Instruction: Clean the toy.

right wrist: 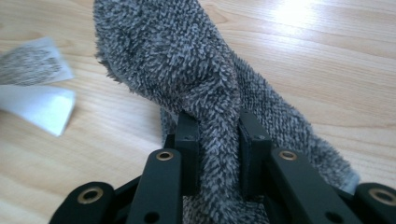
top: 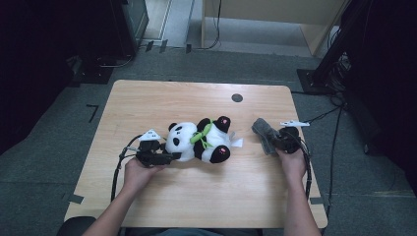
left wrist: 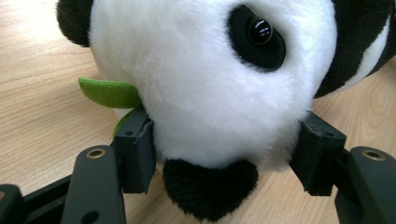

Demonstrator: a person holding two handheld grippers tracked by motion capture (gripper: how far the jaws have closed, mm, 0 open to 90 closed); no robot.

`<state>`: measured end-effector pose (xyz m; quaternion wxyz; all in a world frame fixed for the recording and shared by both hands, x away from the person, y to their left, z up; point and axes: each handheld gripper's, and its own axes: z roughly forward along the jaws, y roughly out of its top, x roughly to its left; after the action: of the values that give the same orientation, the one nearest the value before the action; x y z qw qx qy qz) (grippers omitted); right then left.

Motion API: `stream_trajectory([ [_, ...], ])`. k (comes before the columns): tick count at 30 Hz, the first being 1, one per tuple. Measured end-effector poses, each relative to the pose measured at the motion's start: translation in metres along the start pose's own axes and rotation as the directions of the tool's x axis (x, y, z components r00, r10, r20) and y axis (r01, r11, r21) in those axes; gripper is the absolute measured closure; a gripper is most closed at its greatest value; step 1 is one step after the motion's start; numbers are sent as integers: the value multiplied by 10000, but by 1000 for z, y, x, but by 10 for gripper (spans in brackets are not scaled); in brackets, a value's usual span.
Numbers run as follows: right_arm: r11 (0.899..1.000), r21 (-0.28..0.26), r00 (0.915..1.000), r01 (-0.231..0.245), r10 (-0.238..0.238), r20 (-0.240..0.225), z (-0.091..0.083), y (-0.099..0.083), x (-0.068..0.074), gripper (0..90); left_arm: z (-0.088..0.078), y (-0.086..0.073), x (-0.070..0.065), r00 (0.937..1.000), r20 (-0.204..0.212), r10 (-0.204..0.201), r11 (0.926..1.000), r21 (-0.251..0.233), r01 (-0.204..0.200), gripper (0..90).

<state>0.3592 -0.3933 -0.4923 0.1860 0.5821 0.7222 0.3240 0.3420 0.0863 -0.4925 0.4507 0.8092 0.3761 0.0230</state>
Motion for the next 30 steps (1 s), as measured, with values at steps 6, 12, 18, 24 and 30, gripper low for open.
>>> stream_trajectory([
  [6, 9989, 55, 9988, -464, 464, -155, 8, -1, -7, 674, 0, 1, 2, 10000, 46, -35, 10000, -19, 36, 338],
  [12, 9983, 68, 9978, -585, 587, -309, 10, 0, -9, 577, 0, 1, 1, 10000, 4, -17, 10000, 9, 17, 324],
  [18, 9988, 108, 9983, -483, 486, -335, 8, 4, -3, 388, 1, 2, 1, 10000, -42, -60, 10000, 14, 61, 303],
  [24, 9999, -117, 10000, -42, 42, 3, -5, 11, 13, 320, 1, 2, 1, 9999, -34, -117, 9999, -3, 117, 291],
  [30, 9987, -509, 9985, 28, -56, -538, -18, 13, 27, 285, 0, 4, 1, 9999, -51, -143, 9999, 43, 143, 278],
])
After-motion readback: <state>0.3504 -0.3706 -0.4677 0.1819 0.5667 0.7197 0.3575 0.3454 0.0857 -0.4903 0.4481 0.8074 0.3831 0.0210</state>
